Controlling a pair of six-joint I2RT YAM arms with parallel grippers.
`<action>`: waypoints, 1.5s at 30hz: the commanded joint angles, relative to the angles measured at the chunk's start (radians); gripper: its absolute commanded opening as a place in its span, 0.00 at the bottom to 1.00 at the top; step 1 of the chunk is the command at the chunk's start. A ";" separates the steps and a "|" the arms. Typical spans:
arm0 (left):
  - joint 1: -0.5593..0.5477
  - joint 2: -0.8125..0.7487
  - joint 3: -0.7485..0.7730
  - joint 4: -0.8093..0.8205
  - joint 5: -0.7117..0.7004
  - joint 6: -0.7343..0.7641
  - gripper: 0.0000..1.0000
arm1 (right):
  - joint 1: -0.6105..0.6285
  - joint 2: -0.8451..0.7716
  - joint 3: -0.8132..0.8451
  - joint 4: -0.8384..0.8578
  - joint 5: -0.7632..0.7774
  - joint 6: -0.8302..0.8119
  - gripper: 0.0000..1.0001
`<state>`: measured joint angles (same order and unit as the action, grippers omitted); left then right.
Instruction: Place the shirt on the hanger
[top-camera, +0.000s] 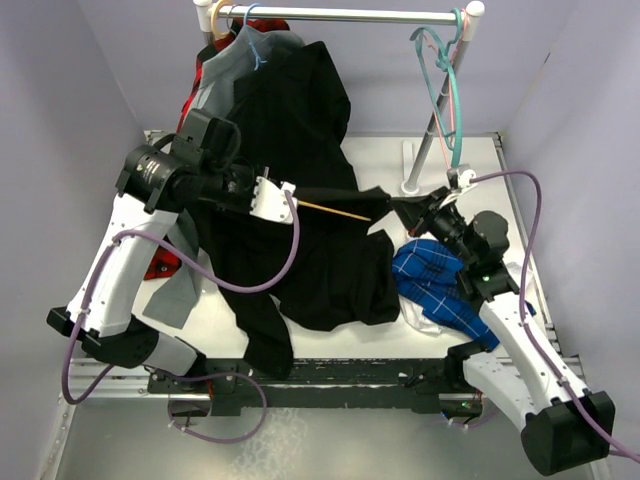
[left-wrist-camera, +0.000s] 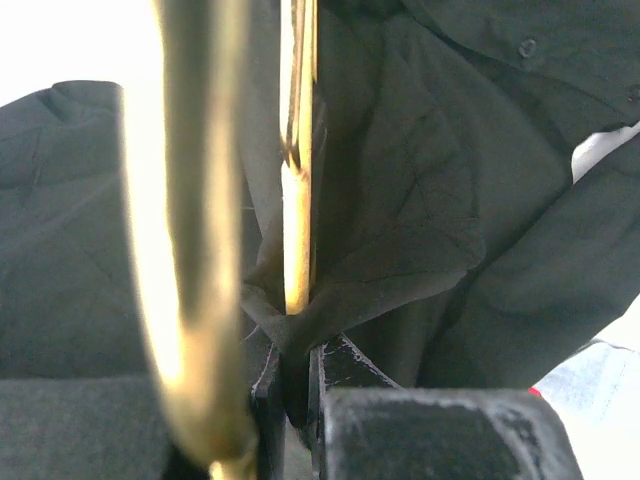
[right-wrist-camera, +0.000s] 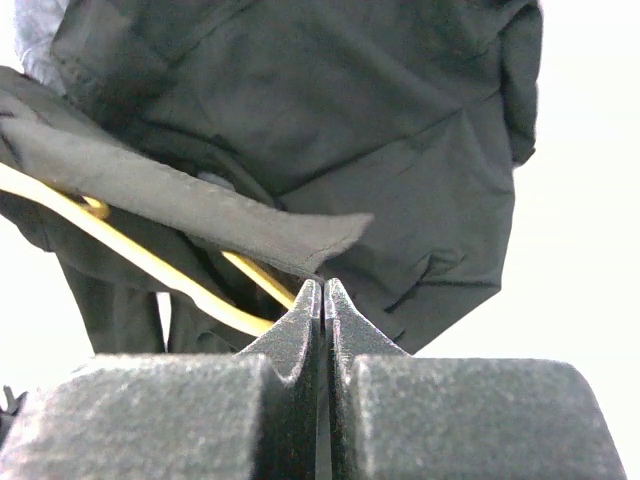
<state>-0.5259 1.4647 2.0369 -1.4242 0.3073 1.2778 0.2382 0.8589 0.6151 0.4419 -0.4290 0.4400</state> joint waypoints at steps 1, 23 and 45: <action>-0.003 -0.038 -0.005 0.056 -0.124 0.002 0.00 | -0.016 -0.006 0.112 -0.104 0.104 -0.079 0.00; -0.067 -0.024 -0.213 0.445 -0.339 -0.173 0.00 | 0.056 0.065 0.181 -0.081 -0.181 0.060 0.00; -0.110 0.026 -0.257 0.751 -0.412 -0.363 0.00 | 0.201 0.043 0.440 0.124 -0.328 0.316 0.00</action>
<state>-0.6384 1.4715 1.7687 -0.8356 0.0158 0.9577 0.4088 0.9440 0.9535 0.4721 -0.6827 0.7177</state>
